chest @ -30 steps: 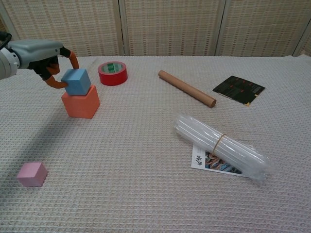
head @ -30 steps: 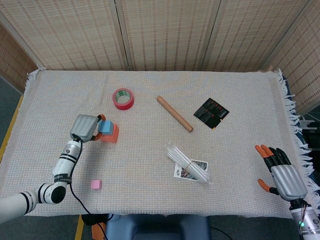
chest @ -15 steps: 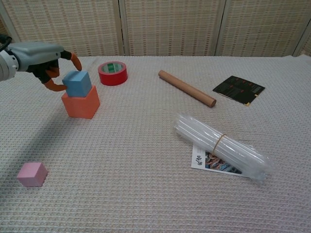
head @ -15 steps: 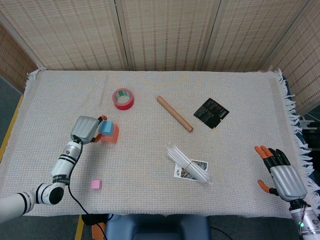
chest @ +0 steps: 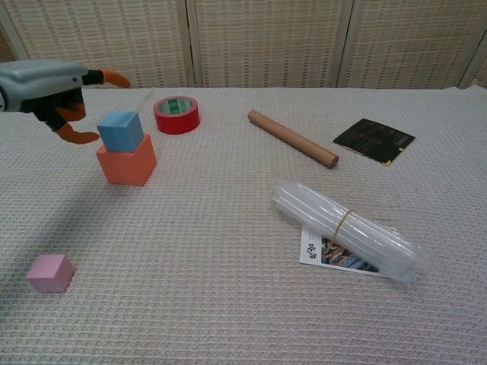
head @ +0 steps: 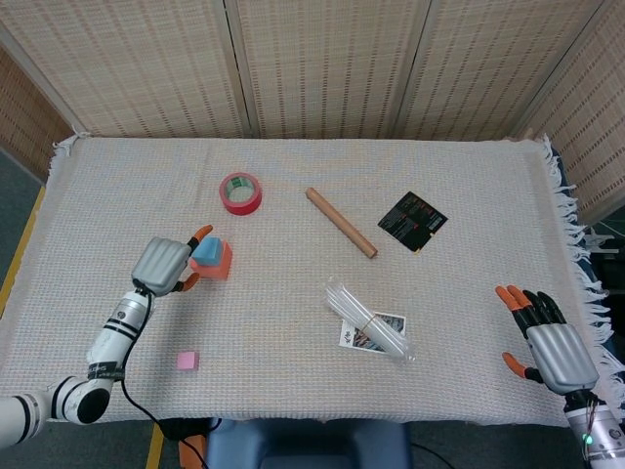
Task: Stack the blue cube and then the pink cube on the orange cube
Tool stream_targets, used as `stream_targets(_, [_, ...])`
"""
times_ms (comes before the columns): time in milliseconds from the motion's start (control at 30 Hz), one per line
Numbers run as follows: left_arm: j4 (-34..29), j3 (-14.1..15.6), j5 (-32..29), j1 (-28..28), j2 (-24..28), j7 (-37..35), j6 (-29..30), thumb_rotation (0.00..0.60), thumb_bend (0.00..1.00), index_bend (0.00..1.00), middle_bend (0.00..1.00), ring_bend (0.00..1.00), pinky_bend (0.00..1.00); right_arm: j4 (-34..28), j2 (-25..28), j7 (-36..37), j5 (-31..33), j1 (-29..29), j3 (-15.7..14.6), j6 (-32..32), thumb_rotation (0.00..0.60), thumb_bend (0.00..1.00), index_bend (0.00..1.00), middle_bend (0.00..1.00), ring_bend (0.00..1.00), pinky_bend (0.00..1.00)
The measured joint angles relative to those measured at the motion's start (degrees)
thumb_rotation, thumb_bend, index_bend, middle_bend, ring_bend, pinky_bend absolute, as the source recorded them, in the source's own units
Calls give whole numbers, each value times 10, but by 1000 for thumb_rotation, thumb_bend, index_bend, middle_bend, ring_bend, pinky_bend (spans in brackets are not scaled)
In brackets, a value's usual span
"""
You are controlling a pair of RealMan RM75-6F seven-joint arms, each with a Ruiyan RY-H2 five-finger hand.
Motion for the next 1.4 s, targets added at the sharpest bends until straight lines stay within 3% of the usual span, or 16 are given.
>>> stream_targets(100, [-35, 24, 43, 46, 17, -30, 53, 600, 324, 72, 1000, 1000, 1000, -1, 2, 4, -9, -2, -2, 7, 600, 182, 0, 0, 0, 0])
stream_targets(233, [-68, 86, 105, 127, 39, -92, 117, 600, 320, 93, 1000, 1000, 1000, -2, 4, 8, -23, -6, -6, 16, 600, 182, 0, 0, 0, 0])
stream_targets(367, [-75, 149, 161, 196, 42, -152, 151, 600, 318, 118, 1000, 1000, 1000, -4, 4, 9, -38, -8, -11, 19, 600, 182, 0, 0, 0, 0])
stream_targets(467, [-59, 174, 196, 232, 20, -163, 177, 600, 318, 123, 1000, 1000, 1000, -5, 4, 9, -51, -9, -17, 20, 600, 182, 0, 0, 0, 0])
stream_targets(800, [10, 180, 227, 275, -75, -76, 196, 600, 318, 165, 1000, 1000, 1000, -6, 11, 21, -88, -15, -31, 38, 600, 182, 0, 0, 0, 0])
stream_targets(1067, [61, 161, 233, 289, -123, -45, 191, 600, 319, 220, 1000, 1000, 1000, -5, 17, 27, -94, -21, -34, 46, 600, 182, 0, 0, 0, 0])
stream_targets(1400, [106, 134, 228, 290, -150, -37, 183, 600, 315, 415, 1000, 1000, 1000, -6, 19, 28, -92, -21, -34, 43, 600, 182, 0, 0, 0, 0])
